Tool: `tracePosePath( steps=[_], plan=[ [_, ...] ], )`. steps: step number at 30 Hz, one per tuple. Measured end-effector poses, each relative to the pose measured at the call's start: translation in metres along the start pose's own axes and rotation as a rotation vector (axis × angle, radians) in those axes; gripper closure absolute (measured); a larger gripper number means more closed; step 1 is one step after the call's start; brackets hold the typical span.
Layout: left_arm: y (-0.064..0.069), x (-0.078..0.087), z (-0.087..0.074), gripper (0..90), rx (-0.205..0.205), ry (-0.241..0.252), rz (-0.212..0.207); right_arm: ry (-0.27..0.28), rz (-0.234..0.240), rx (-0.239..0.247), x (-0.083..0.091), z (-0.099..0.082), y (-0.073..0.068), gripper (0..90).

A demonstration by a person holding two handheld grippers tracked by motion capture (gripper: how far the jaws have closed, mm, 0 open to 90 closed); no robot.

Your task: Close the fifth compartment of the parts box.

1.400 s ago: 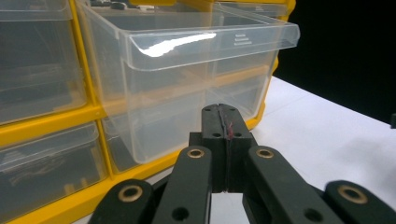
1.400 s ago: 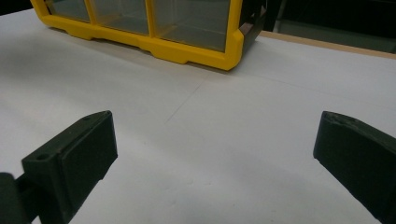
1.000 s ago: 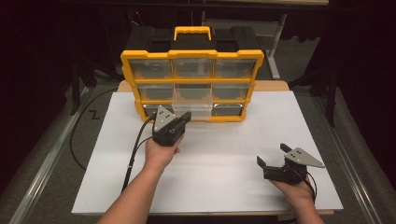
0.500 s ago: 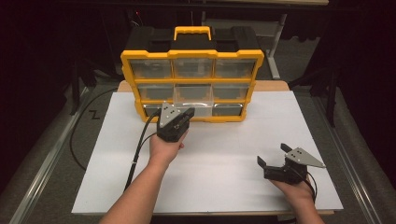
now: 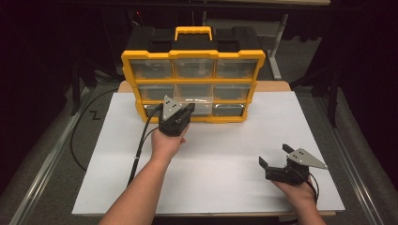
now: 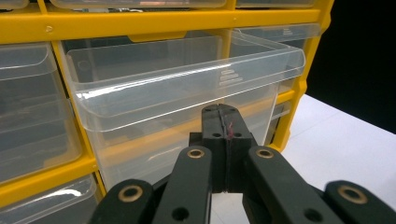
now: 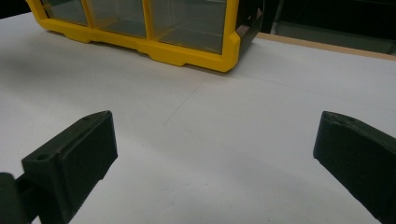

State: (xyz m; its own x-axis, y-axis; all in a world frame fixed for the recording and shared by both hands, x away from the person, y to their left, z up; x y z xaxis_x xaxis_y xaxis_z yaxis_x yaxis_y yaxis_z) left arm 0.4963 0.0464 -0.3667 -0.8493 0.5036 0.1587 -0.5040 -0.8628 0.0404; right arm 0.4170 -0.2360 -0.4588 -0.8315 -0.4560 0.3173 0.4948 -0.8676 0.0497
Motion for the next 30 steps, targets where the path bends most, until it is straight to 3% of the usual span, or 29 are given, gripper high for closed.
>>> tracePosePath(
  steps=[10, 27, 30],
  plan=[
    [-0.012, -0.009, 0.009, 89.8, 0.011, 0.001, 0.036, 0.001, -0.002, 0.004, 0.001, 0.0, 0.0, 1.1],
    [-0.029, -0.024, 0.009, 89.8, 0.028, -0.022, 0.073, 0.002, 0.001, 0.001, 0.0, 0.0, -0.001, 1.1],
    [-0.031, -0.027, 0.012, 89.8, 0.024, -0.008, 0.079, 0.002, -0.001, 0.001, 0.0, 0.0, -0.001, 1.1]
  ],
)
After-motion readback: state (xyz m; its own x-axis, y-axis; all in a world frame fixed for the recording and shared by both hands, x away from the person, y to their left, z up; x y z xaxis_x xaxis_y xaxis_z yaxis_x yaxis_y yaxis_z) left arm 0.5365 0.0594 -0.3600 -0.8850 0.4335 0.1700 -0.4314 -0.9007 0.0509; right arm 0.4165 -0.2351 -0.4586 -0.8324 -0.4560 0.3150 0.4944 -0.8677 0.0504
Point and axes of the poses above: each handheld gripper's, and its own axes: x roughly backward along the jaws, z roughly out of its top, y roughly to its right, the point moved 10 cm from there along -x, roughly forward along the jaws, and after that the axes turned 3 degrees about y, right-handed, at the moved point
